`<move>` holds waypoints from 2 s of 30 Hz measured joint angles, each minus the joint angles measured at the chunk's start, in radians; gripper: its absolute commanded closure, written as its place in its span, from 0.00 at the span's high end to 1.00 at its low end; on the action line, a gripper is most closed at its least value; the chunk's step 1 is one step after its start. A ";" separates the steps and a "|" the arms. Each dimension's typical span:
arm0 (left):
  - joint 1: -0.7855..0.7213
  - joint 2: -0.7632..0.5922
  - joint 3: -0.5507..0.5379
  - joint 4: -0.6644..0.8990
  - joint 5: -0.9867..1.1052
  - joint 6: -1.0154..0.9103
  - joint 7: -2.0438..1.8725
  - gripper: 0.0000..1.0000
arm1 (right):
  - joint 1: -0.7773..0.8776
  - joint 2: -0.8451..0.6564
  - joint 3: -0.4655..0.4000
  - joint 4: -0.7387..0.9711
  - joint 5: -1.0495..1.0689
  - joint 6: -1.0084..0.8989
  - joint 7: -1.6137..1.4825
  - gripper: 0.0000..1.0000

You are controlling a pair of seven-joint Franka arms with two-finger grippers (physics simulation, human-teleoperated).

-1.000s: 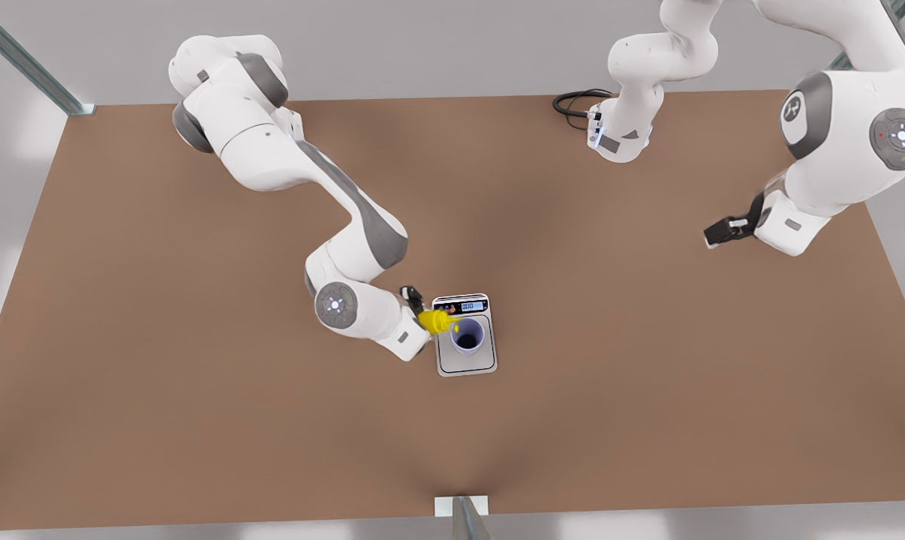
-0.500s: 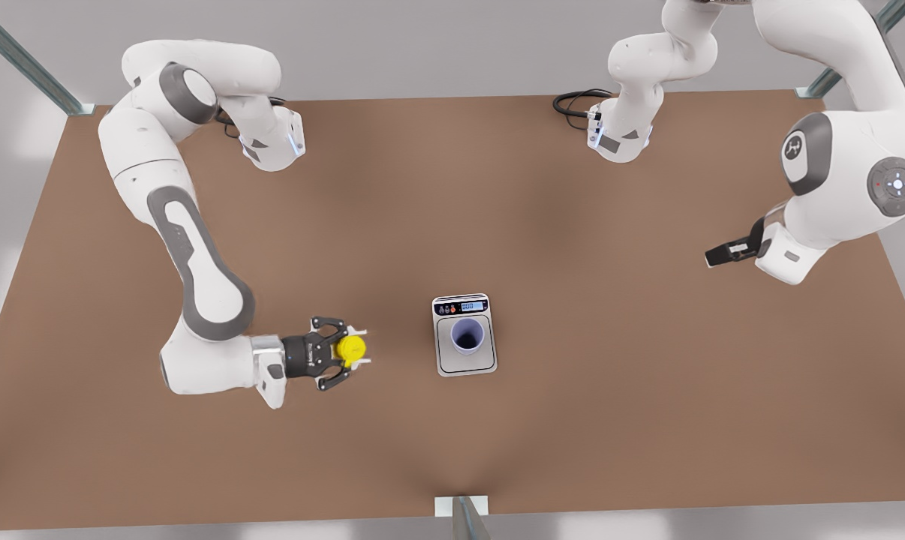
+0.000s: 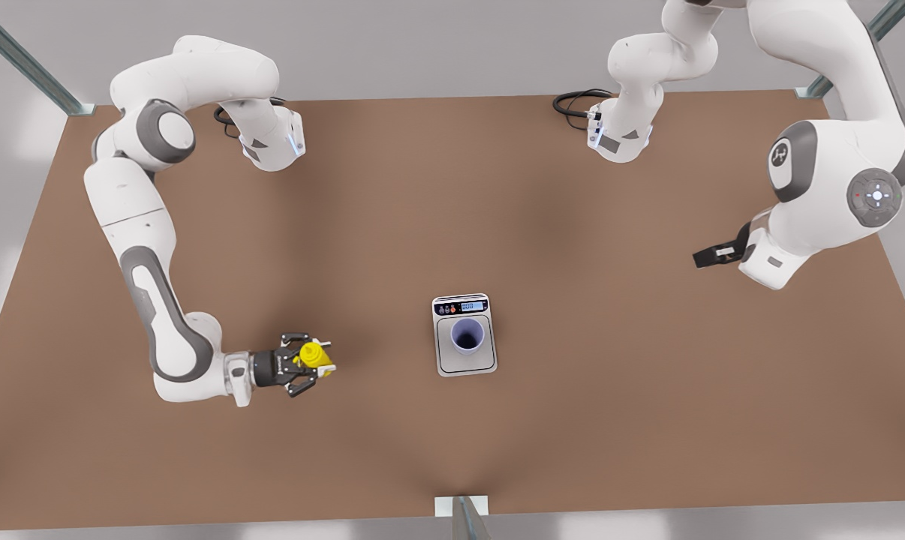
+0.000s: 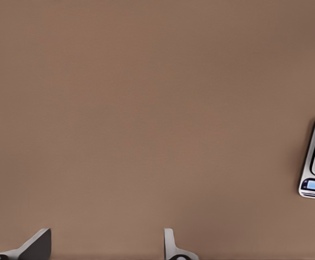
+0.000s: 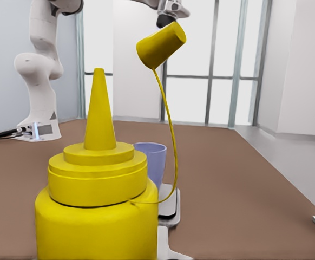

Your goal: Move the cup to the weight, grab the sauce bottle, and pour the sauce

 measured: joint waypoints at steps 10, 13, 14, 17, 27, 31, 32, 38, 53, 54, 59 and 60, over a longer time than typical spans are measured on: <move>0.002 0.000 -0.001 0.000 0.000 -0.018 0.000 1.00 | 0.006 0.029 -0.027 -0.003 -0.004 0.013 0.083 0.44; 0.000 0.000 -0.001 0.000 0.000 -0.023 -0.002 1.00 | 0.007 0.032 -0.027 -0.003 -0.002 0.015 0.061 0.44; -0.001 0.001 -0.001 -0.001 0.000 -0.022 -0.002 1.00 | 0.007 0.034 -0.027 -0.003 -0.002 0.015 0.059 0.44; 0.001 0.002 -0.001 -0.001 0.000 -0.023 -0.002 1.00 | 0.009 0.039 -0.040 -0.003 -0.002 0.028 0.054 0.44; -0.013 0.006 -0.001 -0.001 0.000 -0.023 -0.002 1.00 | 0.017 0.066 -0.049 -0.002 0.009 0.041 0.038 0.69; -0.014 0.006 -0.001 -0.002 0.000 -0.023 -0.002 1.00 | 0.021 0.066 -0.060 -0.003 -0.002 0.033 0.045 1.00; -0.014 0.006 -0.001 0.000 0.000 -0.023 -0.003 1.00 | 0.020 0.066 -0.061 -0.003 -0.005 0.031 0.046 1.00; -0.016 0.006 -0.002 0.000 0.000 -0.029 -0.003 1.00 | 0.021 0.067 -0.070 -0.002 -0.010 0.027 0.047 1.00; -0.018 0.006 -0.003 0.000 0.000 -0.029 -0.003 1.00 | -0.244 -0.889 -0.052 -0.258 -0.645 -0.049 1.141 1.00; -0.018 0.006 -0.003 0.000 0.000 -0.029 -0.003 1.00 | -0.171 -0.940 -0.052 -0.297 -0.726 -0.040 1.475 1.00; -0.019 0.006 -0.004 0.000 0.000 -0.030 -0.003 1.00 | 0.433 -0.872 -0.530 -0.132 -0.949 -0.173 2.153 1.00; -0.018 0.006 -0.004 0.000 0.000 -0.031 -0.003 1.00 | 0.477 -0.880 -0.540 -0.135 -0.948 -0.244 2.240 1.00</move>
